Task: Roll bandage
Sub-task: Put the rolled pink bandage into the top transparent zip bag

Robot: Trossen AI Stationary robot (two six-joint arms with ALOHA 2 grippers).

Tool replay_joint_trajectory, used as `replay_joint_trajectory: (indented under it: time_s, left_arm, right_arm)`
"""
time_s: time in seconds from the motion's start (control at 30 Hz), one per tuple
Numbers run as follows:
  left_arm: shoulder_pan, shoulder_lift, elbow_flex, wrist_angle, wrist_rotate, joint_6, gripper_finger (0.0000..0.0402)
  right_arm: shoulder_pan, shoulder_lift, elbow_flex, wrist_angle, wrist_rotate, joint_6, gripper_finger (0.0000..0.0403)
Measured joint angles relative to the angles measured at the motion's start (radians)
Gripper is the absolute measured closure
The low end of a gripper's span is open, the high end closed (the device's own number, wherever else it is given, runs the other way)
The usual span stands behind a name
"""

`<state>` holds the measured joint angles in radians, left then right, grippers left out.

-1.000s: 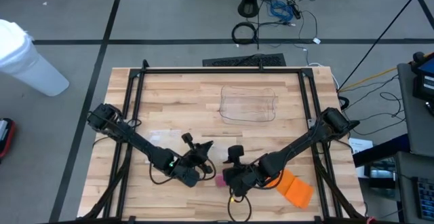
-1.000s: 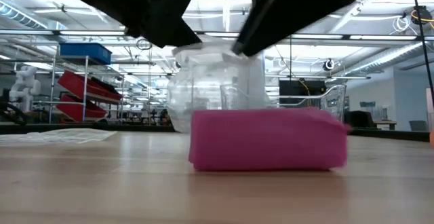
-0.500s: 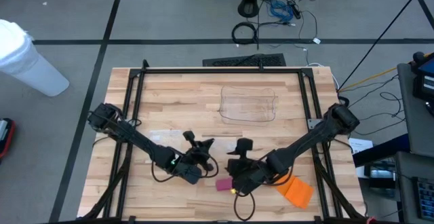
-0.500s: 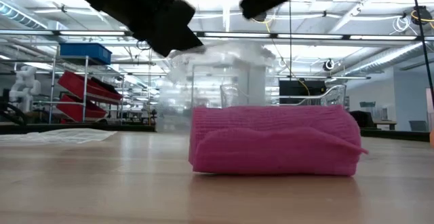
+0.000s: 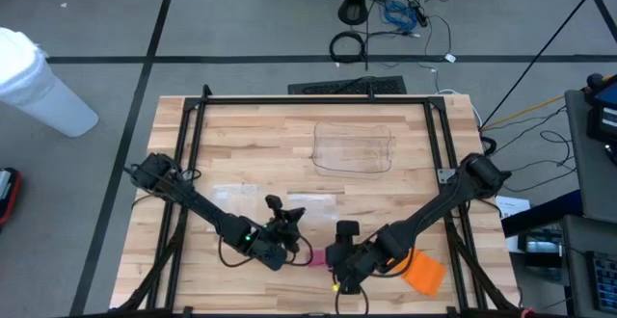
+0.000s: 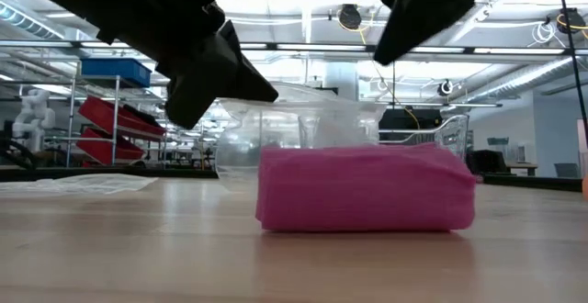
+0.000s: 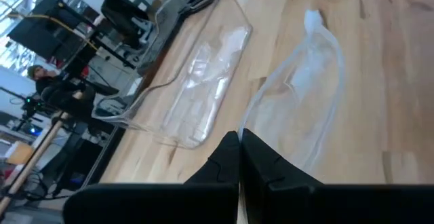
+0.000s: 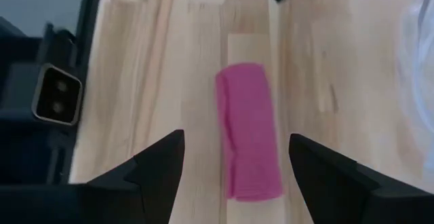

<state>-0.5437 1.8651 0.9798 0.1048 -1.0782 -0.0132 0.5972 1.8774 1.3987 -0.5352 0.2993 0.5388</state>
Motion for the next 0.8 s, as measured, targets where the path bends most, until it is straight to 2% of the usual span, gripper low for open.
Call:
replay_joint_trajectory:
  time_s: [0.27, 0.63, 0.8]
  left_arm:
    - [-0.017, 0.044, 0.0, 0.023, -0.001, 0.045, 0.0401]
    - [-0.017, 0.047, 0.0, 0.016, -0.029, -0.152, 0.0401]
    - [-0.017, 0.047, 0.0, 0.014, -0.029, -0.165, 0.0401]
  right_arm:
    - [0.007, 0.096, 0.0, -0.015, -0.017, -0.034, 0.0151]
    - [-0.06, 0.134, 0.0, -0.053, -0.009, -0.109, 0.0151]
    - [-0.066, 0.141, 0.0, -0.059, 0.028, -0.127, 0.0151]
